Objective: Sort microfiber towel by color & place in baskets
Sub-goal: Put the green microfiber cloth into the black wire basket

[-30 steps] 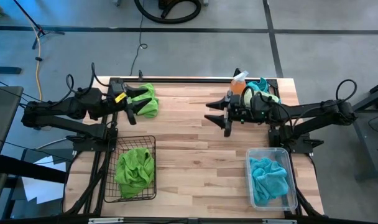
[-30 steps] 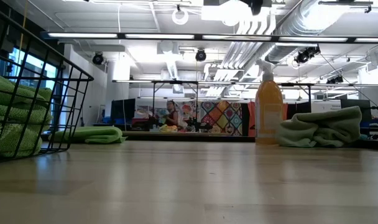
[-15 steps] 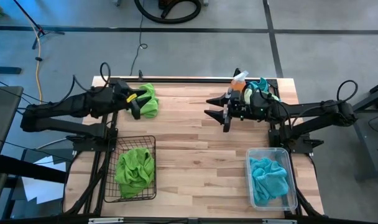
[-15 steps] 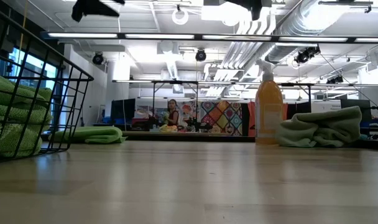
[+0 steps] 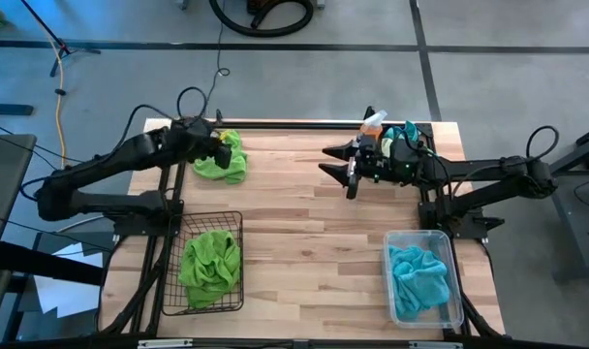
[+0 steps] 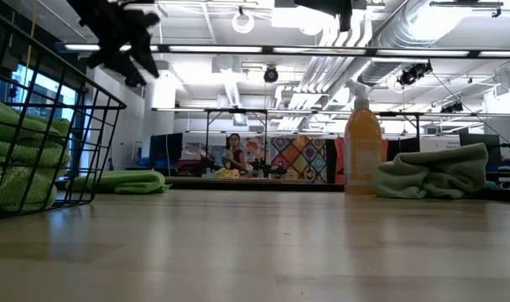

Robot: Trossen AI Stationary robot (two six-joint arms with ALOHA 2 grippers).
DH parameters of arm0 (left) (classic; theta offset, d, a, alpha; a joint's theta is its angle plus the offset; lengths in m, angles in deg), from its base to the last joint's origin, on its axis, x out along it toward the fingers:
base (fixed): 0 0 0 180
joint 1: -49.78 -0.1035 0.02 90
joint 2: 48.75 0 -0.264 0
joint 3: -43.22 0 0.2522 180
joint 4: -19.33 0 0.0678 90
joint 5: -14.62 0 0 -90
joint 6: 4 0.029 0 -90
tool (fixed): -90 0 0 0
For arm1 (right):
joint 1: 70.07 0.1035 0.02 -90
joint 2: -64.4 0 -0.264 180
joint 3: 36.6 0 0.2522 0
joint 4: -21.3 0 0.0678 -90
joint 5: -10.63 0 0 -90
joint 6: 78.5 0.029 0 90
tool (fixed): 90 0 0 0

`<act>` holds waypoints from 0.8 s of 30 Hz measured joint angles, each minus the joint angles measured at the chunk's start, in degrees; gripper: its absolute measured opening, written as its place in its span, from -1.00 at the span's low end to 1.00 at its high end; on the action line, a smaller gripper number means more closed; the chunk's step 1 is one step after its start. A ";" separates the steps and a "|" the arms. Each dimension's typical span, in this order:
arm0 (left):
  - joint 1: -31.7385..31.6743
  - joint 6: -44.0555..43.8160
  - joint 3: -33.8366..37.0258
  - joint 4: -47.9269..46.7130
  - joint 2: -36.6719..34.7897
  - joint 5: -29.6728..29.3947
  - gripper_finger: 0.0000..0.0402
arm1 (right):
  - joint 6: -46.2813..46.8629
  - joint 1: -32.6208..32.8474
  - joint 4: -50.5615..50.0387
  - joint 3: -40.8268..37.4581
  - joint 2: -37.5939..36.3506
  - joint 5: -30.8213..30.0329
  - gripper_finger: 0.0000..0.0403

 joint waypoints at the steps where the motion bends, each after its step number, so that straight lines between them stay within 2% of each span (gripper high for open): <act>1: -1.20 0.36 0.00 -0.75 0.77 -0.02 -0.05 | -0.02 -0.01 0.02 0.00 0.00 -0.01 0.22; 10: -8.41 2.27 0.43 -5.59 9.38 -0.08 -0.05 | 1.51 -0.07 2.30 0.11 3.76 0.00 0.22; 19: -12.75 -7.32 14.15 3.08 13.39 3.50 -0.05 | 2.82 -0.07 3.10 0.11 5.60 1.88 0.22; 24: -14.03 -8.79 19.87 14.09 14.72 3.56 -0.05 | 2.95 -0.34 3.87 0.09 5.60 1.85 0.22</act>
